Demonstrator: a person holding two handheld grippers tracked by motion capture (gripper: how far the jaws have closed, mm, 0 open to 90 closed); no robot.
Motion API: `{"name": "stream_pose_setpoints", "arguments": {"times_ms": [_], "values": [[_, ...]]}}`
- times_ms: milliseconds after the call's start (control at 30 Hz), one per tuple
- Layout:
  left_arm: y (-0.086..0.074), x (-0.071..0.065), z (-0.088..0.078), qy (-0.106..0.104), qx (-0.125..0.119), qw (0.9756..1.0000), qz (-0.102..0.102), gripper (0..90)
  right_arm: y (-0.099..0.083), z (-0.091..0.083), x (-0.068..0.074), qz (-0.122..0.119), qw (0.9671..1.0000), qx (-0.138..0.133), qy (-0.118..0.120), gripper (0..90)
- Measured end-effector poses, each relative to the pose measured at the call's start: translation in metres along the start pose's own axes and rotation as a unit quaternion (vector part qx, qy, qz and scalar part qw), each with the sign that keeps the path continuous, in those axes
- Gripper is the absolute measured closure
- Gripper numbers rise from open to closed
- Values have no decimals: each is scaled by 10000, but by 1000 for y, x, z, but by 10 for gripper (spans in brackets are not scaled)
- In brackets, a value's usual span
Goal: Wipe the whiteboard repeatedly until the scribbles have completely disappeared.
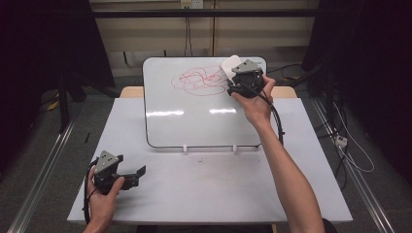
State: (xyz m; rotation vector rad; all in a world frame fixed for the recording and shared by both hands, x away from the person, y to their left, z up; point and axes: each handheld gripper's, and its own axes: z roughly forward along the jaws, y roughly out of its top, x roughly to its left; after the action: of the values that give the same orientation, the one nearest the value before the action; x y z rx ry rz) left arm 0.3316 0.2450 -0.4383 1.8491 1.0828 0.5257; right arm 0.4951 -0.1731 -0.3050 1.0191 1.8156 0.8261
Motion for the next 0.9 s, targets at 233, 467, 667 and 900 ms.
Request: {"name": "stream_pose_setpoints", "arguments": {"times_ms": [233,467,667,900], "values": [[0,-1,0,18,14,10000,-4,51,-1,0,10,-92,9999,-11,96,314],[0,0,-1,50,-17,10000,-20,49,-7,0,22,-266,9993,66,251,315],[0,-1,-2,91,-9,10000,11,49,-21,-5,40,-462,9982,7,379,315],[0,-1,-1,118,-11,9999,-7,49,-36,-10,59,-684,9964,2,499,315]]}}
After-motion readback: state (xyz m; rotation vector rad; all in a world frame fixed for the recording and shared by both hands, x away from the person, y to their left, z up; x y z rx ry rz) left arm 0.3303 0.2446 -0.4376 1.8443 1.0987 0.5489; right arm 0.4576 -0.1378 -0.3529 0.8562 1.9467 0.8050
